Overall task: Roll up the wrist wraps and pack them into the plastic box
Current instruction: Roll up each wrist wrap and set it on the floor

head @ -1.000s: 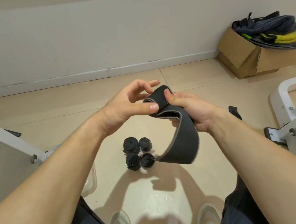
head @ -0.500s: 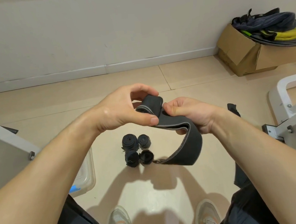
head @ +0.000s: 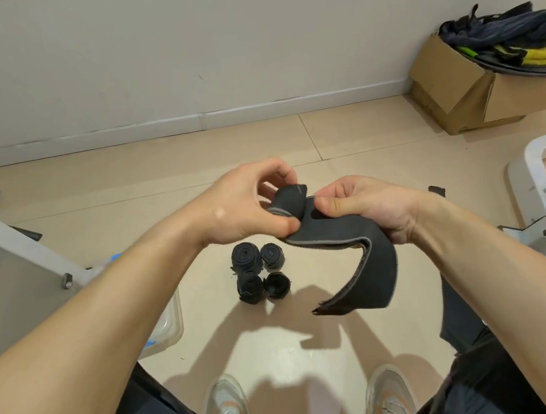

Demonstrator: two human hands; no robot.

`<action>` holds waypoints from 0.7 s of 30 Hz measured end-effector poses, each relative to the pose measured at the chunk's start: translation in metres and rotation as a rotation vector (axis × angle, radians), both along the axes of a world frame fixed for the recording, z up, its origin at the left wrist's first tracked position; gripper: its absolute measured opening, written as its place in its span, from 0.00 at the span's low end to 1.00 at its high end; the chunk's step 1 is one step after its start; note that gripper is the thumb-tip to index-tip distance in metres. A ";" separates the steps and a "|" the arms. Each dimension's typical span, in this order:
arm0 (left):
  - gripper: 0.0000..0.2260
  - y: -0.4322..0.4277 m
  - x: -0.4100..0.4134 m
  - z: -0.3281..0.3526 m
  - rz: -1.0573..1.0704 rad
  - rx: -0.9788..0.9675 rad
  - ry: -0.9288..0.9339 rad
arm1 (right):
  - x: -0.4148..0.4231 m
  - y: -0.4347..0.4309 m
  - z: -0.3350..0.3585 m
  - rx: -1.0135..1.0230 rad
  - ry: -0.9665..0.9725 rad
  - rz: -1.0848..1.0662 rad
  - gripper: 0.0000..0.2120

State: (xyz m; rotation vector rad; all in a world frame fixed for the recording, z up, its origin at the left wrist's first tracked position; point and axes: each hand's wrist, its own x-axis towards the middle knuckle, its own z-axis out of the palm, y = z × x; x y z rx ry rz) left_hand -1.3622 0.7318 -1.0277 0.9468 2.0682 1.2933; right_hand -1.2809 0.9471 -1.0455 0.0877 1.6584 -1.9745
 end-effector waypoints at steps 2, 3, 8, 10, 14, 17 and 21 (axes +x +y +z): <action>0.22 0.006 0.003 -0.001 -0.003 -0.070 0.092 | 0.000 -0.002 0.001 0.038 0.004 -0.054 0.24; 0.22 0.009 0.003 -0.002 -0.001 -0.092 0.128 | 0.000 -0.003 0.002 0.064 0.002 -0.097 0.26; 0.23 0.018 0.006 -0.008 -0.029 -0.091 0.263 | -0.001 -0.012 0.000 0.185 -0.023 -0.273 0.27; 0.26 0.020 0.009 -0.012 0.048 -0.105 0.236 | -0.001 -0.015 -0.003 0.169 -0.029 -0.335 0.31; 0.29 0.025 0.023 -0.015 0.239 -0.031 0.120 | -0.002 -0.023 -0.006 0.066 0.003 -0.441 0.21; 0.33 0.034 0.031 -0.019 0.462 0.095 0.039 | -0.003 -0.032 -0.008 -0.016 0.030 -0.563 0.12; 0.16 0.044 0.035 -0.029 0.668 0.185 -0.064 | -0.008 -0.040 -0.012 -0.033 0.067 -0.696 0.08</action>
